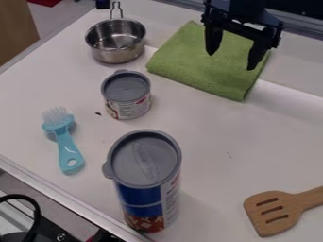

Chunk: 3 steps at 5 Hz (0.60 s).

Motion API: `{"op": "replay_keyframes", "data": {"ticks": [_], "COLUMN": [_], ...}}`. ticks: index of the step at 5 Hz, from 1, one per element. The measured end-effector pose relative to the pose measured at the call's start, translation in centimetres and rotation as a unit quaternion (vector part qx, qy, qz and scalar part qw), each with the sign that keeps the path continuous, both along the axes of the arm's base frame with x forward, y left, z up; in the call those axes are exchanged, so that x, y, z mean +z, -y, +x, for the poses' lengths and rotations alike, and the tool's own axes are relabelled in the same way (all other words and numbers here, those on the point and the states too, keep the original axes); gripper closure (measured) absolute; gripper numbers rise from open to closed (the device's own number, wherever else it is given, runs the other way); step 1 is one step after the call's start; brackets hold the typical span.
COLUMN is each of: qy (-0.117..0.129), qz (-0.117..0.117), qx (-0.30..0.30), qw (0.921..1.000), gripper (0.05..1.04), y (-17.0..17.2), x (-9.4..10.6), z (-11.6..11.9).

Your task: Moved the green cloth beside the cans

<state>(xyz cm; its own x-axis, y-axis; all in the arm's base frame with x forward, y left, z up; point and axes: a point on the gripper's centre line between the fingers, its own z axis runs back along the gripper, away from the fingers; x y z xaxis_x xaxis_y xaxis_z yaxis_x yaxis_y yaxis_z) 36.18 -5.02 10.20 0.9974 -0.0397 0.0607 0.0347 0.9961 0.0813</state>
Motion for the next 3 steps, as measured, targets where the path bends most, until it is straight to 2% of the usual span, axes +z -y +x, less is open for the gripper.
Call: {"op": "replay_keyframes", "data": {"ticks": [1,2,3], "qy": [-0.021,0.002,0.019], "qz": [0.004,0.022,0.011], "qx": [0.006,0.094,0.12], "qw": [0.9998,0.9953,0.9925], "gripper": [0.085,0.085,0.133], "y": [-0.1,-1.2,-2.7], "x": [-1.5,-1.9,-2.1], "z": [-0.3,1.3,2.5]}}
